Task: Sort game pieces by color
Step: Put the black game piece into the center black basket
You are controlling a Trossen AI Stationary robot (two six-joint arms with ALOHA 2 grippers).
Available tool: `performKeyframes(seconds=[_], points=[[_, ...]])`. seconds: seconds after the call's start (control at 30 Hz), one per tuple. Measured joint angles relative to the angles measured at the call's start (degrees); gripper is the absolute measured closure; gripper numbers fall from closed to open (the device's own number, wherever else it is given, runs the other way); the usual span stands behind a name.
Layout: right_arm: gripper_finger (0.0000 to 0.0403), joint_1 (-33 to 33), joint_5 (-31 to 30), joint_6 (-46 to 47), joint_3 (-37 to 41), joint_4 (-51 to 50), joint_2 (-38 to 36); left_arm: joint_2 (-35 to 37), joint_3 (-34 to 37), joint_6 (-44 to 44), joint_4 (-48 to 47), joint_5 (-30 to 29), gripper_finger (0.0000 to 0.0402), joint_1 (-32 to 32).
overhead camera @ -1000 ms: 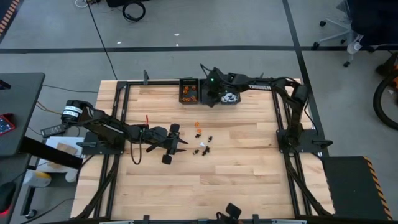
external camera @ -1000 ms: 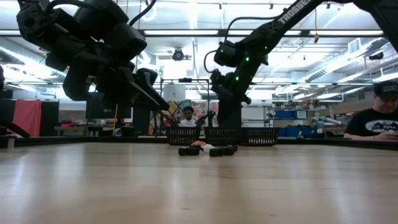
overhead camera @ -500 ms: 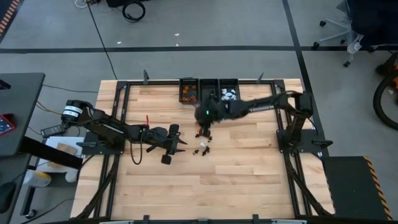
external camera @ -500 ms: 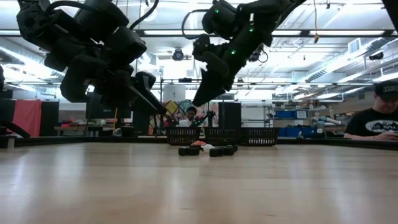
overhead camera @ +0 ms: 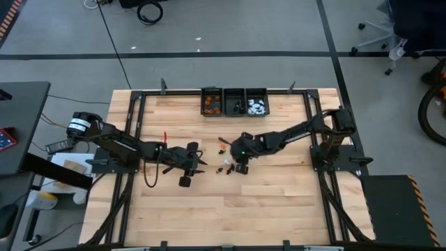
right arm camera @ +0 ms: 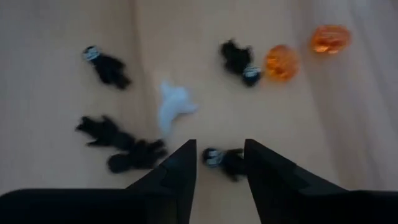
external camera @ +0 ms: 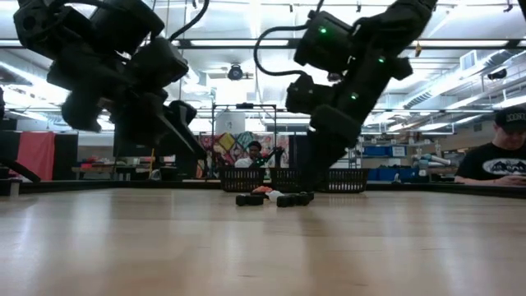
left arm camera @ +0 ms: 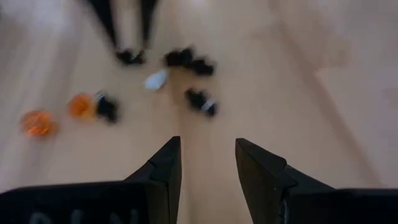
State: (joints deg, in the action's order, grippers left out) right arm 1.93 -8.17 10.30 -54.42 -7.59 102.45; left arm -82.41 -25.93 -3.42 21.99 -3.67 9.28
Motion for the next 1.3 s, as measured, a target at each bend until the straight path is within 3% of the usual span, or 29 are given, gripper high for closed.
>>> performKeyframes(seconds=[0.1, 0.33, 0.5, 1.0, 1.3], points=[[0.0241, 0.7, -0.4, -0.3, 2.2, 2.6, 0.0, 0.5, 0.0, -0.1, 0.0, -2.6, 0.0271, -0.2], [0.0184, 0.4, -1.2, -1.4, 7.4, 12.7, 0.2, 0.5, 0.0, -0.7, 3.8, -2.7, 0.0271, -1.7], [0.0173, 0.4, -3.8, -3.6, 10.6, 16.3, 0.2, 0.5, 0.0, -0.7, 4.9, -2.7, 0.0271, -2.8], [0.0231, -0.5, -4.6, -6.0, 11.8, 19.2, 0.4, 0.5, 0.0, -0.7, 5.1, -2.6, 0.0271, -2.6], [0.0293, -2.2, -5.5, -4.1, 11.8, 19.2, 0.5, 0.4, 0.0, -0.8, 3.0, -2.5, 0.0271, -1.9]])
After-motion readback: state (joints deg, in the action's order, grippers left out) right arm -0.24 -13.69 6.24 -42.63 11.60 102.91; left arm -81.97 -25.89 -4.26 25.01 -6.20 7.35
